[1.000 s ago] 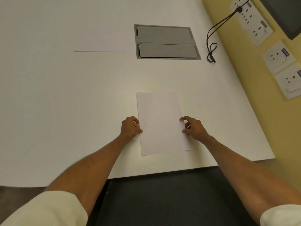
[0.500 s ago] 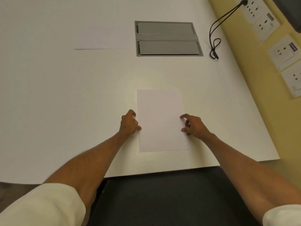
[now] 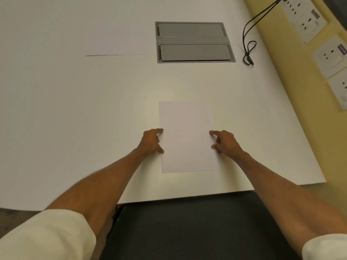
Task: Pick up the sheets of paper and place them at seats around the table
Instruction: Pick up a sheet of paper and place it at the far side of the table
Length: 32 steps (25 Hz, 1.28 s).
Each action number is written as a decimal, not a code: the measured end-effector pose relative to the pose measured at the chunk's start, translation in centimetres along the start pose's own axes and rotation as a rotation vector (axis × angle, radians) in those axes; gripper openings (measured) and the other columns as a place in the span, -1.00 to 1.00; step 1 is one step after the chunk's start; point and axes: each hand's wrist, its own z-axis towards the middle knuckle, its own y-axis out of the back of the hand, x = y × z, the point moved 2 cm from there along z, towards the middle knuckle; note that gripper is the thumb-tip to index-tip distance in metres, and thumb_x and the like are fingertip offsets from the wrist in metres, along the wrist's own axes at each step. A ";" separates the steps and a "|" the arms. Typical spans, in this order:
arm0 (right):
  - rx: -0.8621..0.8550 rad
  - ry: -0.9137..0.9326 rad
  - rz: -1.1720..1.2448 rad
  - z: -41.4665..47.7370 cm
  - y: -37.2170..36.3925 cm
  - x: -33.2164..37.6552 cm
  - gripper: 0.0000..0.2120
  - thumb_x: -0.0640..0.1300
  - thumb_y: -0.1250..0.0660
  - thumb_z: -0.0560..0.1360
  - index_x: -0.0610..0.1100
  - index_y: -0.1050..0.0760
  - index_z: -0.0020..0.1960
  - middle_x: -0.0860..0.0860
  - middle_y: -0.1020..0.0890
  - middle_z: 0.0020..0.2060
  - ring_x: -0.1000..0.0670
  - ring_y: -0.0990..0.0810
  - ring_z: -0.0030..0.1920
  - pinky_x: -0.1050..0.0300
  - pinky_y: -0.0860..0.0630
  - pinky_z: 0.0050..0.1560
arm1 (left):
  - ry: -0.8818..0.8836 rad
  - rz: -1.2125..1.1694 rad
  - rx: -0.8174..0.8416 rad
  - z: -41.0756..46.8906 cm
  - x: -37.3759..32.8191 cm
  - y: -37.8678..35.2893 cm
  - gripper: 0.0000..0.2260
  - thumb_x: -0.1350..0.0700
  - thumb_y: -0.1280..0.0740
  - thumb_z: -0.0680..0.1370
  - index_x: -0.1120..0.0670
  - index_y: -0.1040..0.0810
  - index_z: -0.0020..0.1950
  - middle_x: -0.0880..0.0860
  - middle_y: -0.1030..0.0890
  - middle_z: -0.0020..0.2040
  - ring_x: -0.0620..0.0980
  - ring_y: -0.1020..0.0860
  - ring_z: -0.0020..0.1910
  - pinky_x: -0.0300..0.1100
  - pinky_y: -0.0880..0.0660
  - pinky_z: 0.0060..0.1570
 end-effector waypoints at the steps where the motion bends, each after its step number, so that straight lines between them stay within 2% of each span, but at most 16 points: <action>1: 0.001 -0.001 -0.001 0.1 -0.1 0.0 -0.44 -0.32 -0.43 0.41 -0.11 -0.43 0.38 -0.18 -0.62 -0.27 0.07 -0.51 -0.37 0.04 -0.51 -0.01 | 0.005 -0.005 -0.002 0.0 0.1 0.0 -0.15 0.38 -0.57 0.18 0.12 -0.38 0.44 0.07 -0.46 -0.11 0.01 -0.45 -0.18 -0.19 -0.44 -0.12; 5: 0.002 -0.006 0.007 0.4 -0.2 0.0 -0.43 -0.30 -0.43 0.42 -0.09 -0.41 0.40 -0.12 -0.61 -0.35 0.04 -0.52 -0.27 0.11 -0.45 -0.08 | 0.011 -0.008 -0.004 0.1 0.1 0.0 -0.14 0.40 -0.56 0.19 0.13 -0.37 0.45 0.09 -0.47 -0.11 0.01 -0.46 -0.19 -0.19 -0.44 -0.13; 8: 0.004 -0.011 0.011 0.5 -0.4 -0.3 -0.42 -0.30 -0.42 0.43 -0.09 -0.40 0.41 -0.10 -0.61 -0.33 0.00 -0.53 -0.19 0.07 -0.48 0.00 | 0.008 -0.010 -0.013 0.1 0.2 -0.1 -0.15 0.40 -0.56 0.20 0.12 -0.37 0.45 0.09 -0.47 -0.10 0.02 -0.46 -0.18 -0.19 -0.44 -0.11; 10: 0.007 -0.018 0.004 0.6 -0.5 -0.4 -0.42 -0.30 -0.41 0.43 -0.09 -0.39 0.42 -0.14 -0.63 -0.31 -0.01 -0.53 -0.20 0.04 -0.49 0.03 | 0.007 -0.012 -0.015 0.2 0.3 -0.2 -0.15 0.40 -0.56 0.20 0.13 -0.37 0.45 0.09 -0.48 -0.10 0.02 -0.46 -0.18 -0.19 -0.44 -0.11; 19: -0.006 -0.033 0.012 0.6 -0.7 -0.4 -0.42 -0.33 -0.39 0.45 -0.08 -0.38 0.42 -0.15 -0.66 -0.31 0.07 -0.51 -0.38 0.15 -0.47 -0.08 | -0.004 -0.011 -0.007 0.2 0.4 -0.2 -0.13 0.39 -0.56 0.20 0.13 -0.35 0.46 0.09 -0.47 -0.10 0.01 -0.45 -0.19 -0.21 -0.42 -0.15; 26: -0.025 -0.032 0.034 0.5 -0.9 -0.4 -0.41 -0.34 -0.39 0.44 -0.07 -0.38 0.43 -0.15 -0.65 -0.30 -0.04 -0.56 -0.35 0.09 -0.52 -0.03 | -0.021 -0.041 -0.010 0.1 0.5 0.2 -0.10 0.33 -0.60 0.20 0.08 -0.32 0.48 0.08 -0.50 -0.12 -0.01 -0.46 -0.19 -0.23 -0.44 -0.10; 32: -0.021 -0.043 0.015 0.9 -1.2 -0.6 -0.43 -0.37 -0.37 0.44 -0.09 -0.40 0.41 -0.09 -0.61 -0.35 -0.01 -0.56 -0.37 0.10 -0.53 -0.05 | -0.028 -0.016 -0.017 -0.1 0.4 0.0 -0.14 0.34 -0.59 0.21 0.13 -0.36 0.46 0.09 -0.49 -0.10 0.01 -0.47 -0.16 -0.13 -0.50 0.01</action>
